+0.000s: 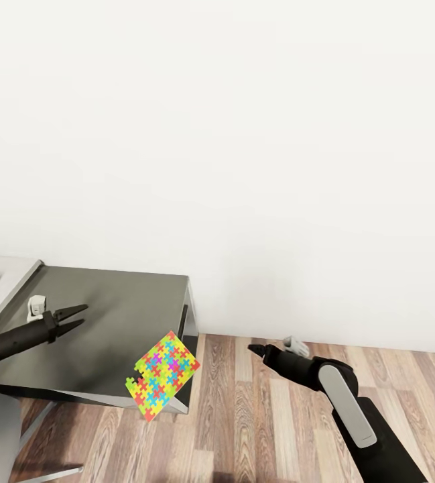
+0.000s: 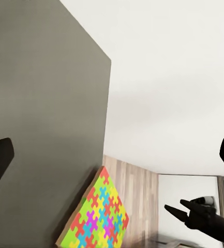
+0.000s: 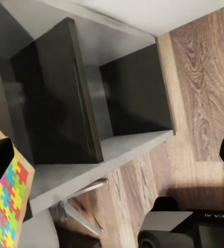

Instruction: Put all the toys in the child's room - the three board games (two on the bed and one on the table), the two jigsaw puzzles on the table, and the tennis ball on the table - inside the toy box on the table in the child's room.

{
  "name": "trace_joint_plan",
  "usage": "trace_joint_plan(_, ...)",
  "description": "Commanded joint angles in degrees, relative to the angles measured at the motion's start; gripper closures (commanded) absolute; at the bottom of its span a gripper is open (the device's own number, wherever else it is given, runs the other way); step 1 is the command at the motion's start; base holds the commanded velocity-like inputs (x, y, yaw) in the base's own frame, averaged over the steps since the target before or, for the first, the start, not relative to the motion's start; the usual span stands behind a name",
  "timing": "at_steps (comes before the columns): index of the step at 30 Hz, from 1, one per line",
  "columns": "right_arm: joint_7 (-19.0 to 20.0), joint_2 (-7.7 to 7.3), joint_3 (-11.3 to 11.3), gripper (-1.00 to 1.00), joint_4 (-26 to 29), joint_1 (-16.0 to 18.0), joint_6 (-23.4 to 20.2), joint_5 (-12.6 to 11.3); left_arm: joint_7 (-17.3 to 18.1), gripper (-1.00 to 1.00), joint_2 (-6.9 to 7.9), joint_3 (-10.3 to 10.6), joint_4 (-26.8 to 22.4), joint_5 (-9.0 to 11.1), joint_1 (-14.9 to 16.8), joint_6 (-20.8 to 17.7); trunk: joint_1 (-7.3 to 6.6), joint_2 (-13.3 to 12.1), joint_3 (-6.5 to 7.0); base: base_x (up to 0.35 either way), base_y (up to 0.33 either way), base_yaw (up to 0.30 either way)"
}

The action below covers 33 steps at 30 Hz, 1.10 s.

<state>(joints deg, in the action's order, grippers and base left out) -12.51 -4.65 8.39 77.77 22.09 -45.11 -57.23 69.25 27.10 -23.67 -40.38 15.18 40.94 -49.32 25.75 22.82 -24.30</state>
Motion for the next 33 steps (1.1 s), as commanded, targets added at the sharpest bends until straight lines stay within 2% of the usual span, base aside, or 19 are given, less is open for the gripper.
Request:
trace_joint_plan(1,-0.59,-0.03,-0.05,-1.00,-0.13,0.05,0.11,-0.64,0.09,-1.00,0.02,-0.04,-0.01,0.12,0.03,-0.42,0.03,0.10,-0.09,0.000,0.000,0.000)
trace_joint_plan(5,-0.16,-0.21,-0.28,-1.00,-0.43,0.01,2.47,-0.91,0.09,-1.00,0.01,-0.04,-0.04,0.12,0.05,-0.42,0.03,0.10,-0.09,0.000,0.000,0.000)
trace_joint_plan(9,2.79,-0.57,-0.34,-1.00,-1.88,-0.01,4.59,-0.98,0.09,-1.00,-0.02,-0.03,-0.05,0.12,0.06,-0.42,0.03,0.10,-0.09,0.000,0.000,0.000)
trace_joint_plan(11,5.05,-0.67,-0.42,-1.00,-4.60,0.01,5.33,-0.97,0.09,-1.00,-0.01,-0.04,-0.05,0.12,0.05,-0.42,0.03,0.10,-0.09,0.000,0.000,0.000)
trace_joint_plan(15,10.21,-0.78,-1.76,-1.00,-13.68,0.33,7.76,-0.99,0.09,-1.00,-0.03,-0.01,-0.05,0.12,0.08,-0.38,0.03,0.10,-0.09,0.000,0.000,0.000)
trace_joint_plan(19,16.91,-0.46,-2.97,-1.00,-22.39,2.00,10.18,-0.83,0.09,-1.00,-0.08,0.06,-0.05,0.12,0.03,-0.34,0.03,0.10,-0.05,0.000,0.000,-0.009)
trace_joint_plan(24,20.85,-0.45,-3.37,-1.00,-29.47,2.54,11.00,-0.95,0.47,-1.00,-0.12,0.17,-0.05,0.10,0.03,-0.28,0.03,0.10,0.28,0.000,0.000,-0.078)
trace_joint_plan(30,25.84,-0.15,-3.04,-1.00,-31.67,2.54,11.22,-0.60,2.52,-1.00,-0.06,0.19,-0.05,-0.08,0.02,-0.18,0.03,0.10,0.79,0.000,0.000,-0.133)
trace_joint_plan(33,27.06,-0.41,-3.12,-1.00,-31.92,2.52,11.20,-0.63,3.05,-1.00,0.04,0.20,-0.05,-0.17,0.02,-0.12,0.03,0.10,1.05,0.000,0.000,-0.148)
